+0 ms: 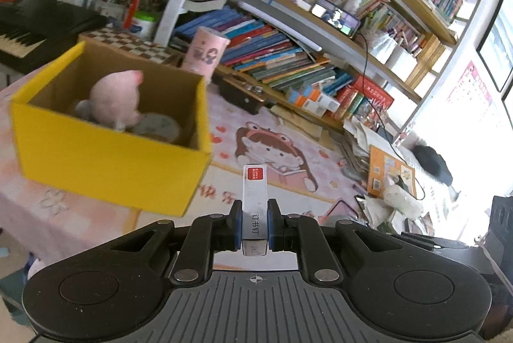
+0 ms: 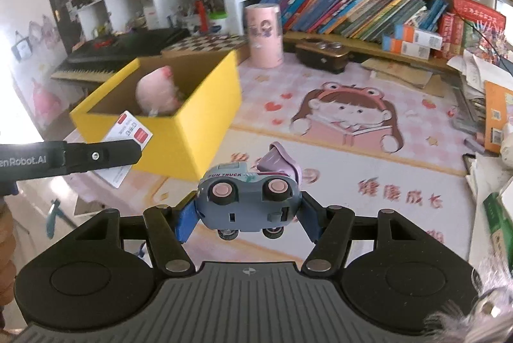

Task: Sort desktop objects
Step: 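Carry the medicine box and grey truck with both grippers over the yellow box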

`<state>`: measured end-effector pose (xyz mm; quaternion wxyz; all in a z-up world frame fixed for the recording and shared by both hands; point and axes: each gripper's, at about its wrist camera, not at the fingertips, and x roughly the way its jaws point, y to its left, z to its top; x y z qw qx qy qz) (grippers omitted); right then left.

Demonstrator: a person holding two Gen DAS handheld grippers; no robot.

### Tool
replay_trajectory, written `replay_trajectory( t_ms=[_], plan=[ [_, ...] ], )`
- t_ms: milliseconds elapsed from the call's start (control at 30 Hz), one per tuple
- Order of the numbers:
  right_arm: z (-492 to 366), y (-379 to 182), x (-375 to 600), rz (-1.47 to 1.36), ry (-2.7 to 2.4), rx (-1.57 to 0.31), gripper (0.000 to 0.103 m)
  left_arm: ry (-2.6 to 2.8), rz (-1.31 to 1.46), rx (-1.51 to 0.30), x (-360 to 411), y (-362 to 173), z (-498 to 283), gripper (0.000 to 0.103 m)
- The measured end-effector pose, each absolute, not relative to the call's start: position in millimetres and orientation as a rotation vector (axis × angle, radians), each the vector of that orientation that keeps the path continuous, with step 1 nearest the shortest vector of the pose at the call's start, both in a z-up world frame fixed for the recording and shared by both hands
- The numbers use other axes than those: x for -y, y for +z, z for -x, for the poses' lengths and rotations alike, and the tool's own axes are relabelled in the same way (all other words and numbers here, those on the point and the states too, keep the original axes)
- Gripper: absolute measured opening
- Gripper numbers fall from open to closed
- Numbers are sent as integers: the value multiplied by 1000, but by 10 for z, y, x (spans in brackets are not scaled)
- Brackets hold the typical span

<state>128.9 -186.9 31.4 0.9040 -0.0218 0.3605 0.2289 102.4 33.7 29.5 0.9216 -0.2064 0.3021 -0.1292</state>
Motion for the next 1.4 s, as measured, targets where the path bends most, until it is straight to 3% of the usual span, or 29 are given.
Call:
replay_trajectory(
  t_ms=[633,1400],
  plan=[
    [-712,270,997,92,581,-750,61,-177,473,-607,-1143,222,-338,13],
    [-735,398,691,148,629,-697,61,-131,505,-544,-1417,271,-293,13]
  ],
)
